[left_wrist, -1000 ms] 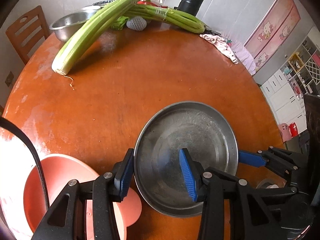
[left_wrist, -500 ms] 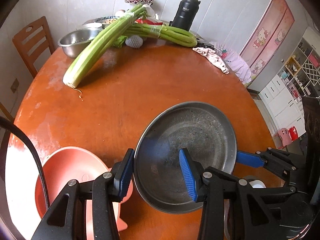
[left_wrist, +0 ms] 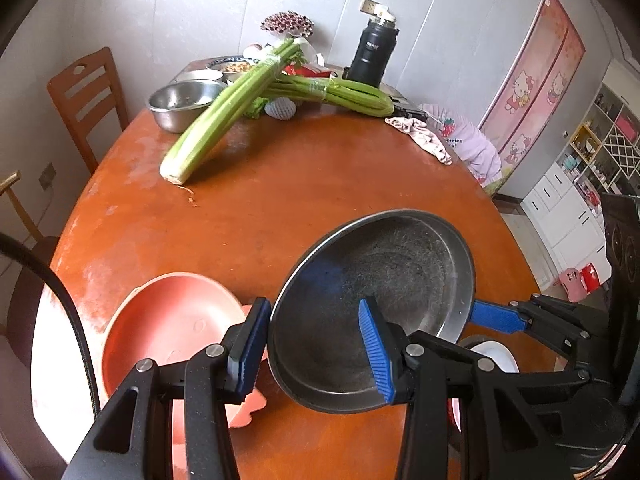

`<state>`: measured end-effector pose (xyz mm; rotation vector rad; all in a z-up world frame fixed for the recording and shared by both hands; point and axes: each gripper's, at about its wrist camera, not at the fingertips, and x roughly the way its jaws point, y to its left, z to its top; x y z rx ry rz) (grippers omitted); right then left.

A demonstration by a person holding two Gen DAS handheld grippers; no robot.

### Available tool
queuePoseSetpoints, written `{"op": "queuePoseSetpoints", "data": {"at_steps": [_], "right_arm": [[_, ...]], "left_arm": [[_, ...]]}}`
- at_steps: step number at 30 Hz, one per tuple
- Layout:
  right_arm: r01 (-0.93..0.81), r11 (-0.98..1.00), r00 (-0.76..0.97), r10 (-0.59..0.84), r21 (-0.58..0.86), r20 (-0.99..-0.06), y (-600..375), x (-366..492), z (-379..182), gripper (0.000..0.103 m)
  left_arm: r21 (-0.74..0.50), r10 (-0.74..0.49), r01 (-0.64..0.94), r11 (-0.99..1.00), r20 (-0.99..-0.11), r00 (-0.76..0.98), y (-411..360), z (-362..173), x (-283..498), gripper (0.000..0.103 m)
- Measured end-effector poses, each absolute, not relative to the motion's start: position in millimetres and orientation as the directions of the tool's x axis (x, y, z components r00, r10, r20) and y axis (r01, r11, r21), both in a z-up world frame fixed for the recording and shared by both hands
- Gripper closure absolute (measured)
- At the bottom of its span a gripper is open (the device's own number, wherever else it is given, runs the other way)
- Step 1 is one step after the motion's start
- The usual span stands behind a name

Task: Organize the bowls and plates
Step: 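Lift the steel pan with the left gripper over the orange pig plate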

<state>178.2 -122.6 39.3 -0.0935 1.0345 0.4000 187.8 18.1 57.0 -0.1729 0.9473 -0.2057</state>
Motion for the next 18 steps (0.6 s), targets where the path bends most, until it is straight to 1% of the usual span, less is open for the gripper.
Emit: {"op": "queuePoseSetpoints", "data": {"at_steps": [5,10,18], "right_arm": [[-0.403,0.91,0.452,0.291,0.098,-0.843,-105,168,45,0.047],[-0.449,0.889,0.445,0.315,0.096,-0.838,-76,163,48,0.047],[-0.522,0.849,0.408,0.334,0.083,-0.85,-18,166,38,0.047]], "left_arm": [[-0.241,-0.233,0.066,0.968,-0.776,0.586,36,62,174,0.058],[-0.23,-0.191,0.014,0.973,-0.772,0.606,65,65,163,0.058],[-0.223,-0.133,-0.074,0.972,-0.781,0.611,115,56,155,0.058]]}}
